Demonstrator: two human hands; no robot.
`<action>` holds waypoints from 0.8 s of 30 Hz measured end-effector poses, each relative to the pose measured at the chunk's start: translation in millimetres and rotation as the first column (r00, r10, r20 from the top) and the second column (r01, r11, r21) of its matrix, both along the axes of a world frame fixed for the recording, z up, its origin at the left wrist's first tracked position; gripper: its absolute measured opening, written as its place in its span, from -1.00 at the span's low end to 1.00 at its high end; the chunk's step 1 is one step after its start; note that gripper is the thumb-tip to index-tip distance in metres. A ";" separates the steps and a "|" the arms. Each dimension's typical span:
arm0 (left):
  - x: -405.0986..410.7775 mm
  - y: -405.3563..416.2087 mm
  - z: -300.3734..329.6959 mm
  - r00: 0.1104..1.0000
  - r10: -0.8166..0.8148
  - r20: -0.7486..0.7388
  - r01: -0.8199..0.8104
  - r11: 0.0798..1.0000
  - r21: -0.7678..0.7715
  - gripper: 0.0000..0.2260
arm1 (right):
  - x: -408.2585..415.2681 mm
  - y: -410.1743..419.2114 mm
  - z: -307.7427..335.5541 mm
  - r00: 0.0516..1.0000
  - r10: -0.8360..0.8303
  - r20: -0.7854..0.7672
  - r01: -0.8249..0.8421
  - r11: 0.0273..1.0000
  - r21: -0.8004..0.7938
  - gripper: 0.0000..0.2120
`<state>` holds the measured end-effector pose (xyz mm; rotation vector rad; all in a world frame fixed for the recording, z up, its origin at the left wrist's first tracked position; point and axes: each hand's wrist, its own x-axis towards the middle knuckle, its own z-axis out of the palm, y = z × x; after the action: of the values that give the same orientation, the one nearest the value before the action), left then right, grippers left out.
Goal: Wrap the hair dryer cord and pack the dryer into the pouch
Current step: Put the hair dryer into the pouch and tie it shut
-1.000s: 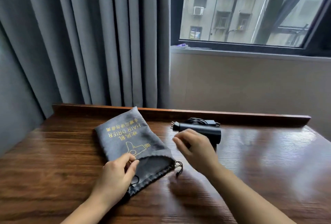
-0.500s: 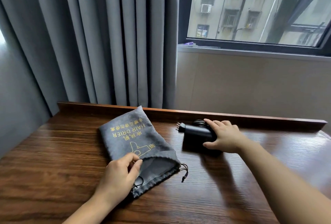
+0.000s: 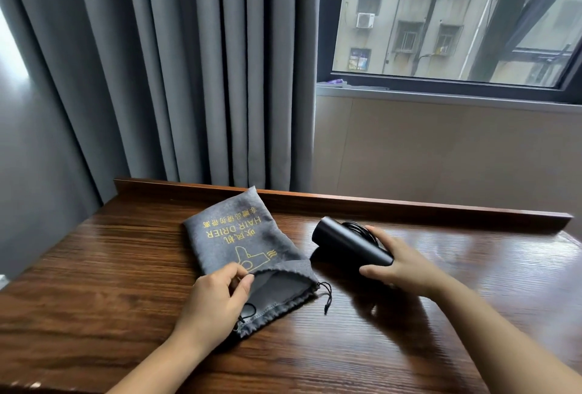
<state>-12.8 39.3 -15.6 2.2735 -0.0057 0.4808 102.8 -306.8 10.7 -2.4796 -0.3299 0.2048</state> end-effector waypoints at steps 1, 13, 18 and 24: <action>-1.4 -0.1 1.4 1.000 0.002 -0.002 -0.002 1.000 -0.005 -0.84 | -4.1 2.3 1.2 0.999 -0.039 -0.016 0.039 0.998 0.054 -0.06; 8.1 -9.5 32.1 0.996 0.039 -0.081 -0.044 0.997 -0.065 -0.79 | -76.0 27.4 58.4 0.739 0.163 -0.654 0.538 0.441 0.718 -0.40; 15.4 -10.5 40.8 0.991 0.069 -0.113 -0.080 0.992 -0.098 -0.78 | -108.6 32.5 83.1 0.754 0.380 -0.536 0.448 0.299 0.843 -0.34; 18.3 -11.7 35.7 0.982 0.049 -0.183 -0.080 0.983 -0.166 -0.76 | -127.8 50.8 102.8 0.799 0.453 -0.395 0.311 0.251 0.917 -0.34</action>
<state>5.5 27.6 20.1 2.1427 0.1939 0.2980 -25.0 -256.0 113.5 -0.9787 -0.1840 0.6131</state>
